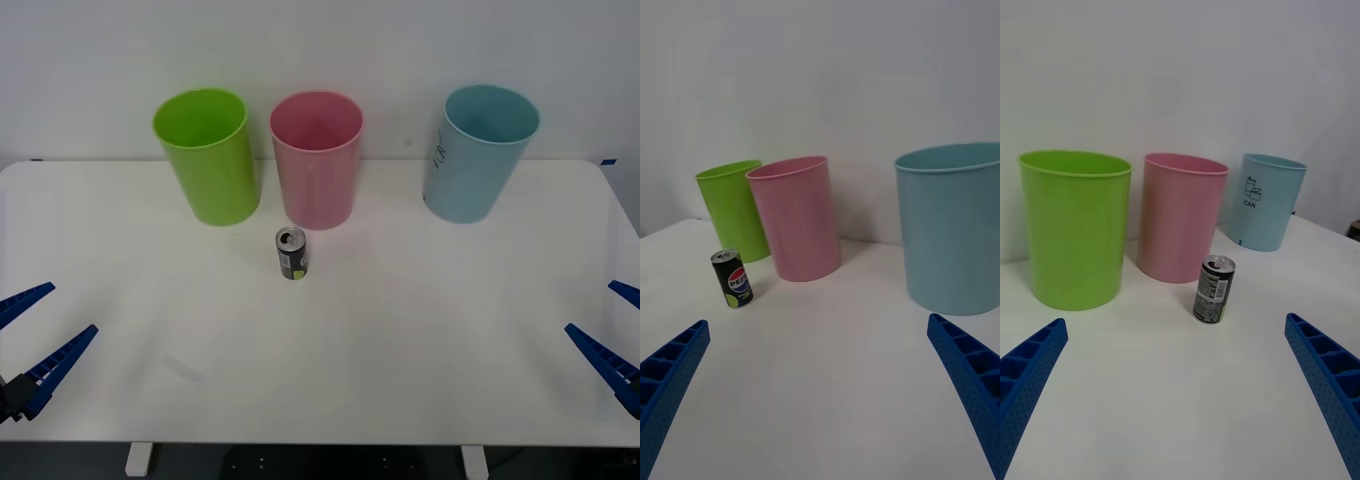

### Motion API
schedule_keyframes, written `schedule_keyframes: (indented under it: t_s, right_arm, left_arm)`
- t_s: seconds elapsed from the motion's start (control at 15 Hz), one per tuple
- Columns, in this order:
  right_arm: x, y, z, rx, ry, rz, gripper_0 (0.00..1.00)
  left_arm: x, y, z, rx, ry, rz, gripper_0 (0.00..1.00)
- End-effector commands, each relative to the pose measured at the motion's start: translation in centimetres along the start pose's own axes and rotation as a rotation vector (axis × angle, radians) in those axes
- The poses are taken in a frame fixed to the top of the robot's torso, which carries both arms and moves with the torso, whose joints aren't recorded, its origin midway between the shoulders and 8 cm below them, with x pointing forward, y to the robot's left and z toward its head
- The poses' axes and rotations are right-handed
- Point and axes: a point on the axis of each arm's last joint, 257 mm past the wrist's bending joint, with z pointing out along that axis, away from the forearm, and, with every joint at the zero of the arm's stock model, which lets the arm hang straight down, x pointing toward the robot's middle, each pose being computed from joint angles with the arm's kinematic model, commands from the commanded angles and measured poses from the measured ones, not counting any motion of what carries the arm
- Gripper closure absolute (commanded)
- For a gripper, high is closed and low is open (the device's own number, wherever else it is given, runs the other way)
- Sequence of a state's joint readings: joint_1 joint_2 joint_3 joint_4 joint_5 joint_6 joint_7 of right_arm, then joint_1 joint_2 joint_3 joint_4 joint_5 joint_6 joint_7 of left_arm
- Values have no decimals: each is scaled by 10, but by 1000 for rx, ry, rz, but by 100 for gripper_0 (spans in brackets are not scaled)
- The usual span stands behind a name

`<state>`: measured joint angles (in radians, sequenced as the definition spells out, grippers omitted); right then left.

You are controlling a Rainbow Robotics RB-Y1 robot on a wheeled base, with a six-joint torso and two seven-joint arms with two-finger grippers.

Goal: Grasp the object on the table and drop it into the matching bin: aluminum can to the light blue bin, PET bottle to the pink bin.

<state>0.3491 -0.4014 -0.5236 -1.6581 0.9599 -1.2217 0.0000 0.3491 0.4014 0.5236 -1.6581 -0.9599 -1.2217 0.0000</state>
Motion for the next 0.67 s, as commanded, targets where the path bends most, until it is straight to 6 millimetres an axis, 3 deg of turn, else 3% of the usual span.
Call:
schedule_keyframes:
  t_s: [0.07, 0.13, 0.67]
  right_arm:
    - [0, 0, 0, 0, 0, 0, 0]
    - [10, 1, -3, 21, -7, 39, 0]
    - [17, 10, 13, -9, 2, 26, 0]
  left_arm:
    - [0, 0, 0, 0, 0, 0, 0]
    - [0, 0, 0, 0, 0, 0, 0]
    - [0, 0, 0, 0, 0, 0, 0]
